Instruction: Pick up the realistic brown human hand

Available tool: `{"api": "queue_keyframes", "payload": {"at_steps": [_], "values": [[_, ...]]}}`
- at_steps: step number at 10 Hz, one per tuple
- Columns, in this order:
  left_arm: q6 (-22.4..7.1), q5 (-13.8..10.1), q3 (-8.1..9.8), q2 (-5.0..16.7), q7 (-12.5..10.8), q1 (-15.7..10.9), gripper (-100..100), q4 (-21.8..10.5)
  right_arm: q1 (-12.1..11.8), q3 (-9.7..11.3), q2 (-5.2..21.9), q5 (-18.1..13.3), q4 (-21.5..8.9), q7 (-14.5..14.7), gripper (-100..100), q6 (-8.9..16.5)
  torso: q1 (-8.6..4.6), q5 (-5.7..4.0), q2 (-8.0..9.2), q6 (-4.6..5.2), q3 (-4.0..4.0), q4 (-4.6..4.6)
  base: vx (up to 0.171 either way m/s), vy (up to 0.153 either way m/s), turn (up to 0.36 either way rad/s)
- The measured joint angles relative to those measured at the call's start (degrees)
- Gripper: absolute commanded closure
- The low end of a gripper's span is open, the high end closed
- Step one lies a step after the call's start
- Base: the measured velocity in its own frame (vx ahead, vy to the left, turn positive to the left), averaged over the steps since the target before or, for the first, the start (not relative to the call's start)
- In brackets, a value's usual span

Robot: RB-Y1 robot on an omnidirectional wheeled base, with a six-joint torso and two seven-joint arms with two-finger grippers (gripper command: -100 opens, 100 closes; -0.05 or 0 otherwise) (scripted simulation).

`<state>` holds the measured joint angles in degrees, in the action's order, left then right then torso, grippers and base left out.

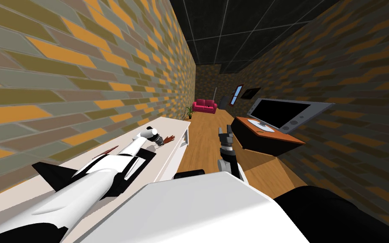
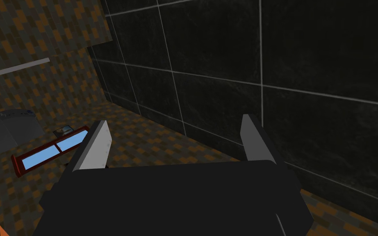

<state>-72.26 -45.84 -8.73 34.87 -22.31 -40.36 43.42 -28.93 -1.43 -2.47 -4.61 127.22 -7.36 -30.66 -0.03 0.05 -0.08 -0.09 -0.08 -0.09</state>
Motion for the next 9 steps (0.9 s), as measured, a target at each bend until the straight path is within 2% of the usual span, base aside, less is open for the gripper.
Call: {"api": "queue_keyframes", "payload": {"at_steps": [1, 3, 4, 6, 9], "values": [[0.0, 0.0, 0.0, 0.01, 0.0, 0.0, 100, 0.0, 0.0, 0.0, 0.0, 0.0, 0.0, 0.0, 0, 0.0, 0.0, 0.0, 0.0, 0.0, 0.0, 0.0, 0.024, -0.024, 0.092], [-0.24, -1.46, 0.04, 1.19, 1.74, 0.62, 100, -0.1, -0.02, 0.0, -0.01, 0.0, 0.0, 0.0, 0, 0.0, -0.13, -0.05, -0.15, -0.15, -0.1, -0.06, 0.083, -0.077, 0.219], [-0.05, -2.72, 0.07, 2.21, 3.86, 0.68, 100, -1.48, -0.02, 0.0, -0.01, 0.0, 0.0, 0.0, 0, 0.0, -0.19, -0.06, -0.29, -0.13, -0.17, -0.08, 0.07, -0.064, 0.063], [-1.16, -4.21, 0.25, 4.03, 5.05, 2.31, 100, 0.73, -0.01, 0.0, -0.01, 0.0, 0.0, 0.0, 0, 0.0, -0.27, -0.07, -0.24, -0.02, -0.14, -0.05, 0.068, -0.1, 0.069], [-2.41, -8.18, 0.52, 7.92, 9.81, 4.13, 100, 1.26, -0.02, 0.01, -0.01, 0.0, 0.0, 0.0, 0, 0.0, -0.56, -0.15, -0.39, -0.01, -0.21, -0.05, 0.104, -0.152, 0.132]]}}
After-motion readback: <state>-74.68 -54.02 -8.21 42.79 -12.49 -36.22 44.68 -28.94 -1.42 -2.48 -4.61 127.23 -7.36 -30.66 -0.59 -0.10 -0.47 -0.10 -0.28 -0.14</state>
